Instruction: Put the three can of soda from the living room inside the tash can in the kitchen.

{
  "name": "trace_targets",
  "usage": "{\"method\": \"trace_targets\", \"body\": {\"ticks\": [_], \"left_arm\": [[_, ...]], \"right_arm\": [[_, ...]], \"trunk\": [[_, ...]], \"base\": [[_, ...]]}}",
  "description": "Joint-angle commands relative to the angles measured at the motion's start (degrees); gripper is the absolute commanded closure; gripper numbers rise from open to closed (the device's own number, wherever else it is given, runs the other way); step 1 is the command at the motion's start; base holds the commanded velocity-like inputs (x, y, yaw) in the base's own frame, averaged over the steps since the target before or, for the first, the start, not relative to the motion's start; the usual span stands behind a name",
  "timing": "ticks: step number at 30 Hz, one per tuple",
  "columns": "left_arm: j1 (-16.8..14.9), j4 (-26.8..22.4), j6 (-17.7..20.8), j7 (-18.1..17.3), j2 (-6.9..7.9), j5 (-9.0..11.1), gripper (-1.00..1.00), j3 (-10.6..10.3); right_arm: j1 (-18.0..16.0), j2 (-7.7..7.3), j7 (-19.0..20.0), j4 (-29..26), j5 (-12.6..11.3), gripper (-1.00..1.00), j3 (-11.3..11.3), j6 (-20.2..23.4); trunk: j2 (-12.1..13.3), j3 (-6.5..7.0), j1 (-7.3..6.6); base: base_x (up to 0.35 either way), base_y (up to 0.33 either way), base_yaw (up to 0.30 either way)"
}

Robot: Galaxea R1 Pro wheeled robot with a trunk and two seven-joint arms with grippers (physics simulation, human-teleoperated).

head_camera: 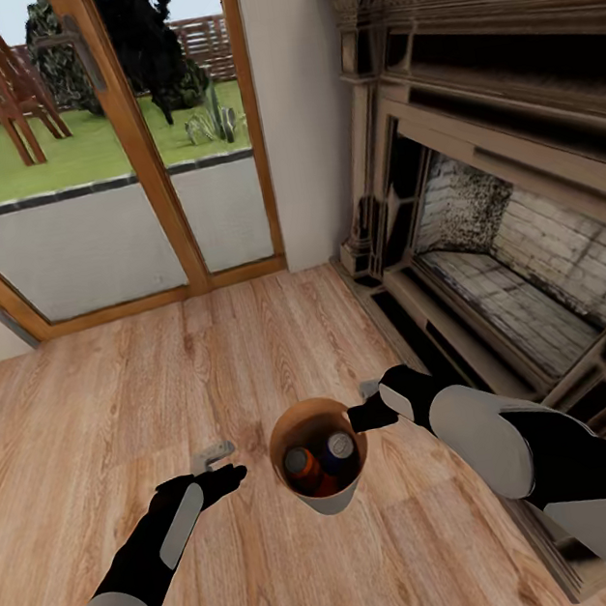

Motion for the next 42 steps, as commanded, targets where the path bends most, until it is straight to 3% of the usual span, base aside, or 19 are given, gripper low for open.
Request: {"method": "trace_targets", "body": {"ticks": [1, 42], "left_arm": [[0.0, 0.01, -0.02, 0.0, 0.0, -0.01, -1.0, -0.01], [0.01, 0.01, -0.27, 0.17, -0.09, -0.12, -1.0, -0.46]], "right_arm": [[-0.02, 0.0, 0.32, 0.01, -0.84, 1.0, -1.12, 0.09], [-0.02, 0.0, 0.48, 0.06, -0.8, 1.0, -1.12, 0.09]], "trunk": [[-0.42, -0.18, 0.22], [-16.86, -7.54, 9.23]], "base": [[0.0, 0.0, 0.0], [0.0, 0.0, 0.0]]}}
